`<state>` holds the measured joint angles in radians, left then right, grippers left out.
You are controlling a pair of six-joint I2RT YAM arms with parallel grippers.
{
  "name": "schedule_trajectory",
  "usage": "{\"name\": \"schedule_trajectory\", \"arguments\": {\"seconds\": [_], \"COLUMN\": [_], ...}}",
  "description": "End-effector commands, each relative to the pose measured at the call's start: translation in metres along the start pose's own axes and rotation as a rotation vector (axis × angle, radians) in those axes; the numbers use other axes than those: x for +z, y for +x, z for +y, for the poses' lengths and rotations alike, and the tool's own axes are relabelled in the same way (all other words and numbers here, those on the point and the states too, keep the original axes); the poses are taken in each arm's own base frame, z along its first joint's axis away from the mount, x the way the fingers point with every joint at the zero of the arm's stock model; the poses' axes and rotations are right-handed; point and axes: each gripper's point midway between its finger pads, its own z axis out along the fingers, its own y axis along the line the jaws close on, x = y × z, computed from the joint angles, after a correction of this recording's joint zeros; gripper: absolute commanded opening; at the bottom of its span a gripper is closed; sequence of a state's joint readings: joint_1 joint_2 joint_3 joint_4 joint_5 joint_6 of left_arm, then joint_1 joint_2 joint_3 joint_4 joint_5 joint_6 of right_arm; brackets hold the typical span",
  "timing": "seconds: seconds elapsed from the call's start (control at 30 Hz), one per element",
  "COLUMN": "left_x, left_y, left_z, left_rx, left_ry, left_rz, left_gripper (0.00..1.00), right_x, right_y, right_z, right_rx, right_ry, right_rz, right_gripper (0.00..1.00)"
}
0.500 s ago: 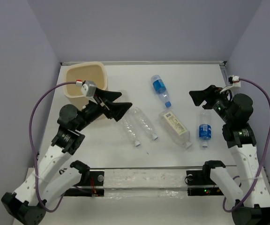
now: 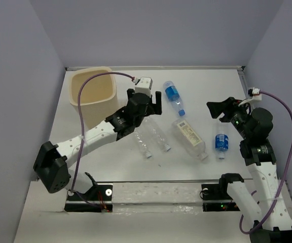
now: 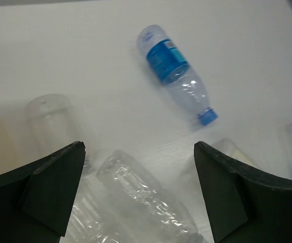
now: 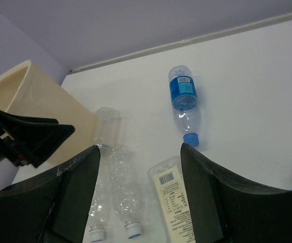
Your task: Put the plastic bottles in the bin
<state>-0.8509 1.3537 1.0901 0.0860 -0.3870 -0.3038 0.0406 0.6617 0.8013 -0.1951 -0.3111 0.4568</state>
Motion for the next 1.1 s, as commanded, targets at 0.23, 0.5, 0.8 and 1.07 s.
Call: {"name": "schedule_trajectory", "arguments": {"seconds": [0.23, 0.5, 0.8, 1.07], "left_x": [0.073, 0.107, 0.118, 0.137], "left_y": [0.036, 0.064, 0.085, 0.110], "left_z": [0.087, 0.134, 0.160, 0.169], "left_rx": [0.205, 0.183, 0.186, 0.138], "left_ry": [-0.641, -0.738, -0.768, -0.698], "left_rz": [0.075, 0.144, 0.191, 0.275], "left_gripper": [0.97, 0.97, 0.97, 0.96], "right_x": [0.002, 0.000, 0.003, 0.003], "right_y": [0.007, 0.012, 0.017, 0.019], "right_z": [0.011, 0.018, 0.021, 0.022], "right_rx": [-0.016, -0.008, 0.006, 0.007], "right_ry": [-0.087, -0.133, -0.161, -0.172], "right_rz": [0.014, 0.025, 0.043, 0.052], "right_gripper": [0.74, 0.75, 0.75, 0.75]}}
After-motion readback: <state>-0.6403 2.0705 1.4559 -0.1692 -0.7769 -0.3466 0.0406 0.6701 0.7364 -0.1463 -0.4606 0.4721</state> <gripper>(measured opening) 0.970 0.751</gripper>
